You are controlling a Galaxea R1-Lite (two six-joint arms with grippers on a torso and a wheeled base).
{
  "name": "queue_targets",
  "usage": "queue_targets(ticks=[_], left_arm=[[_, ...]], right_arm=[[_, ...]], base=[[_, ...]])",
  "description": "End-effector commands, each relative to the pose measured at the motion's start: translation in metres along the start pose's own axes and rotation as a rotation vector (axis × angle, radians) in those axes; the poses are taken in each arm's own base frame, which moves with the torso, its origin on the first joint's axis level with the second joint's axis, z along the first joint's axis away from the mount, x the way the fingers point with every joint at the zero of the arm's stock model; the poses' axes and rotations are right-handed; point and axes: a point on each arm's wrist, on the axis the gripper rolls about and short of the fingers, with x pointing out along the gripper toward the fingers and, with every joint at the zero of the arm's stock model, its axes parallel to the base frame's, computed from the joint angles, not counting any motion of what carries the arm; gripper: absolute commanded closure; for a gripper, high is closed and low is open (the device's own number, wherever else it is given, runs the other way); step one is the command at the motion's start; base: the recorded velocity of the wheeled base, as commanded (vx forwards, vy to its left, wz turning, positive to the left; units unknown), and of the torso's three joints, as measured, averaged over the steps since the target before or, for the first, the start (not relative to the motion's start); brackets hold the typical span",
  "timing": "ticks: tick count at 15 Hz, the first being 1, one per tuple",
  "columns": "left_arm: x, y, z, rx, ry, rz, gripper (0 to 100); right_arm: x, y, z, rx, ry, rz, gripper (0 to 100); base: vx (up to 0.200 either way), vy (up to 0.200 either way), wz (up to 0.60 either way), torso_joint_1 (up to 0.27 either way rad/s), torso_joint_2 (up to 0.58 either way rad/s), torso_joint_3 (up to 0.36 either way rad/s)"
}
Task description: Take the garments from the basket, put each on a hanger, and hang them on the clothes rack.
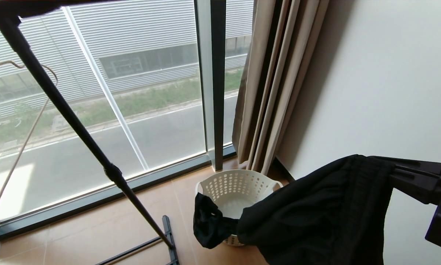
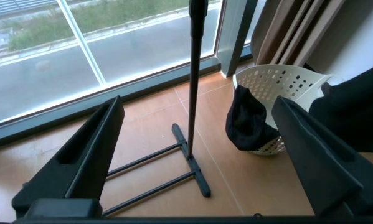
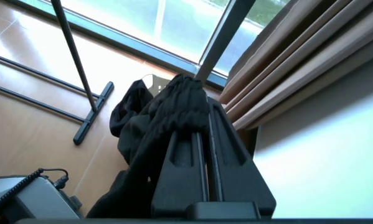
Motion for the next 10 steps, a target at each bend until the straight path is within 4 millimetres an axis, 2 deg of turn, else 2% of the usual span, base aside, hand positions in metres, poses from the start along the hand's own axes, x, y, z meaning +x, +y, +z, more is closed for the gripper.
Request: queue_targets(ticks=[1, 10], left_arm=[[0.0001, 0.0, 0.0, 0.0, 0.002, 0.0, 0], [0.0, 0.0, 0.0, 0.0, 0.0, 0.0, 0]], right_arm=[[-0.0039, -0.0005, 0.0, 0.001, -0.012, -0.003, 100], [-0.0016, -0.0006, 0.0006, -0.001, -0.007, -0.003, 100]], base=[[0.0, 0.0, 0.0, 0.056, -0.19, 0.09], [0.0, 0.0, 0.0, 0.009, -0.02, 0.188]])
